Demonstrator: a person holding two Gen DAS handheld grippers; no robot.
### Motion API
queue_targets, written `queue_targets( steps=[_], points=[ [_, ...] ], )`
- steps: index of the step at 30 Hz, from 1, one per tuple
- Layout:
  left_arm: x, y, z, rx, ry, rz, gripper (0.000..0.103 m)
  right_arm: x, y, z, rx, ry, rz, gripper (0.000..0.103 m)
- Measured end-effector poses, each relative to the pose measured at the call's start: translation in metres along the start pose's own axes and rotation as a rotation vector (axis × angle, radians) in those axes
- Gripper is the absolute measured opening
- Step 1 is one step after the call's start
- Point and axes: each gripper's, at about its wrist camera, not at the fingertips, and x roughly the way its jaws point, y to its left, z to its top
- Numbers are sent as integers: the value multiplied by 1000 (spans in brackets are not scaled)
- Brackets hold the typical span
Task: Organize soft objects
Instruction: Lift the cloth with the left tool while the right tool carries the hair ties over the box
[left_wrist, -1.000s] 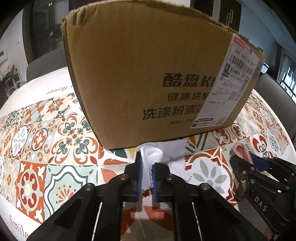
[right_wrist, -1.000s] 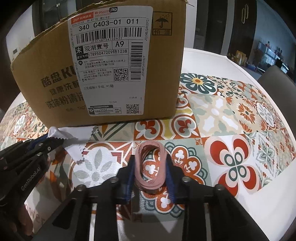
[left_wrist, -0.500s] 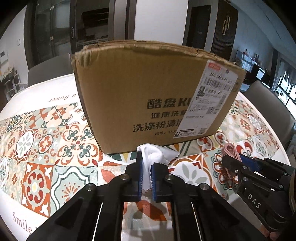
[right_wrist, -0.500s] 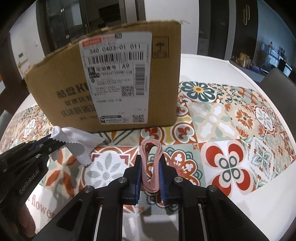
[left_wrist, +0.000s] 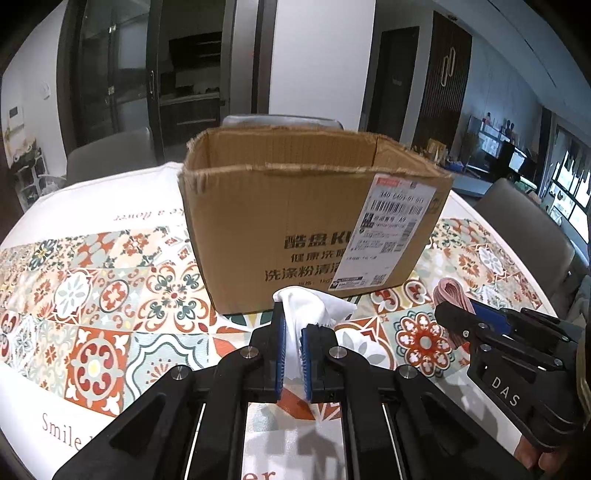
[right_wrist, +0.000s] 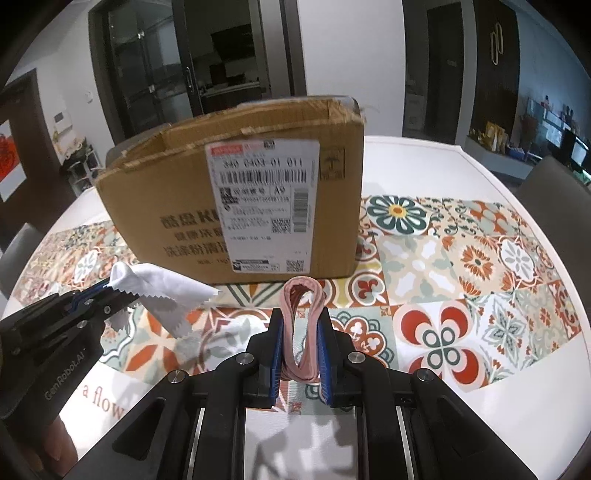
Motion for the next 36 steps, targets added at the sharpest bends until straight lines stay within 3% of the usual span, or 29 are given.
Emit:
queue_targets(
  steps=[36],
  points=[
    [-111,-17,57,23,-265,44,9,-109,13,57,-94,-264,70,18]
  ],
)
